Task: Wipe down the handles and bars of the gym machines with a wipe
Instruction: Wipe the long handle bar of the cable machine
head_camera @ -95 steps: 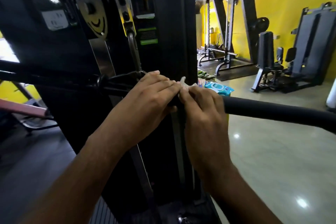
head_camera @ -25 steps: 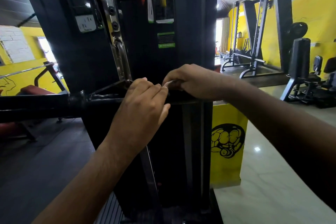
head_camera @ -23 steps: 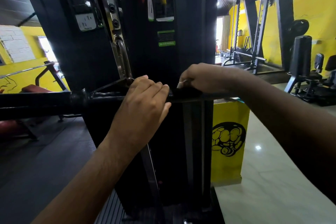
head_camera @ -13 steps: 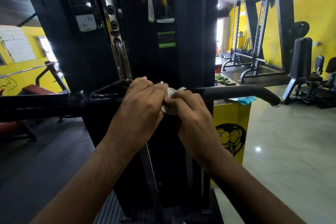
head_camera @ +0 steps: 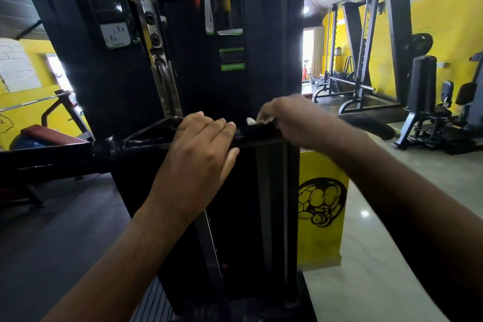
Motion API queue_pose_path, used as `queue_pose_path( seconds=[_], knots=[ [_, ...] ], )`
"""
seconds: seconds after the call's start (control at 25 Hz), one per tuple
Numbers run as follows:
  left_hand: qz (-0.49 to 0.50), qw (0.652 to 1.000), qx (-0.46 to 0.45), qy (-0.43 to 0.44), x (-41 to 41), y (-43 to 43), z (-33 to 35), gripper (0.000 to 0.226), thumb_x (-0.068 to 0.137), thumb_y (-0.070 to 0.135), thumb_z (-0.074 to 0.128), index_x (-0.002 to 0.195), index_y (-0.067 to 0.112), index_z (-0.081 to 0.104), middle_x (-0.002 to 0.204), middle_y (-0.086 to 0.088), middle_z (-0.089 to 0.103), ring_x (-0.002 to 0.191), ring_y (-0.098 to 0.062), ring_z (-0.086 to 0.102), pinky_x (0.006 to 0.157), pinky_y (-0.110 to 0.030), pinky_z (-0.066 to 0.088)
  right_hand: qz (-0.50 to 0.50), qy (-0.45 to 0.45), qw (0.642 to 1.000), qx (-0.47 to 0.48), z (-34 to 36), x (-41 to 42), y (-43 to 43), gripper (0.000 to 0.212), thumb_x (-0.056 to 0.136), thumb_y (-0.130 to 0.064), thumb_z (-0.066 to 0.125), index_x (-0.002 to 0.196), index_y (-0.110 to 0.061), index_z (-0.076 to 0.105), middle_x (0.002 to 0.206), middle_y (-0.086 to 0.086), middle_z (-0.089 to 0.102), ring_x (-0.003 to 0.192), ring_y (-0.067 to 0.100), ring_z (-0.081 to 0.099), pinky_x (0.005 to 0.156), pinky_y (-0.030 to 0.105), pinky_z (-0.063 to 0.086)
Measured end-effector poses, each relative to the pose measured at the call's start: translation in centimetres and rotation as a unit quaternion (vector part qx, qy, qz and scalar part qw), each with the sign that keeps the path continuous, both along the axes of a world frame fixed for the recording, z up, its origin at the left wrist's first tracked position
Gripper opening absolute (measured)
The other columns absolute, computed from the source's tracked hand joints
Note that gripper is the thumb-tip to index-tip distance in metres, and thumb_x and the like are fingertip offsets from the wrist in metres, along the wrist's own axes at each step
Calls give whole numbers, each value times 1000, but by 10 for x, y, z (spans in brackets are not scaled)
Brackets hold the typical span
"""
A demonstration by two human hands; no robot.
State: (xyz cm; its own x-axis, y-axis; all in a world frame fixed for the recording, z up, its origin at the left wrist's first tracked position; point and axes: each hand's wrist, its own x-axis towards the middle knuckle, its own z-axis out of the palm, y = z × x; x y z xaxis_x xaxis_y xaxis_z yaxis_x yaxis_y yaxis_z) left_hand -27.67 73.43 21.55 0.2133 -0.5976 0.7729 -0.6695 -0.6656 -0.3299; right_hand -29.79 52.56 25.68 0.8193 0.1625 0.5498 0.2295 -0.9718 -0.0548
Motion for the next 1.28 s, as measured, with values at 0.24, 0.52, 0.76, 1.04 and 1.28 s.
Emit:
queue_pose_path(
  seconds=[0.24, 0.52, 0.76, 1.04, 1.28],
  knots=[
    [18, 1000, -6, 0, -5, -6, 0, 40, 87, 29, 65, 116, 1, 65, 110, -14, 69, 103, -29, 62, 104, -44, 38, -19, 99, 992, -69, 15, 12, -17, 44, 90, 6, 44, 118, -19, 67, 111, -2, 69, 102, 18, 62, 80, 24, 45],
    [33, 999, 6, 16, -8, -21, 5, 36, 93, 35, 51, 110, 7, 67, 105, -8, 69, 103, -25, 62, 101, -42, 39, -65, -296, 913, 272, -83, -25, 22, 25, 88, 3, 62, 105, -14, 69, 110, 1, 64, 101, 14, 57, 82, 24, 46],
    [9, 1000, 18, 12, 1, -25, 3, 35, 90, 30, 51, 108, 5, 68, 104, -10, 69, 100, -27, 63, 94, -42, 43, 182, -123, 275, 936, -102, 1, 74, 17, 95, 7, 51, 96, -6, 61, 97, 10, 66, 82, 16, 69, 76, 28, 61],
    [3, 1000, 9, 1, 2, -22, -1, 34, 91, 24, 53, 116, 3, 65, 111, -11, 67, 108, -27, 61, 101, -39, 37, 238, -83, 138, 958, -88, 20, 69, 24, 100, 1, 39, 102, -2, 62, 88, 12, 71, 81, 18, 70, 82, 26, 59],
    [-6, 1000, 12, 2, 0, -23, 0, 33, 94, 20, 54, 120, 3, 63, 115, -12, 66, 111, -27, 60, 103, -41, 39, 211, -108, 154, 959, -82, 15, 71, 23, 98, 2, 43, 98, -7, 64, 87, 10, 71, 77, 16, 70, 72, 26, 60]
  ],
)
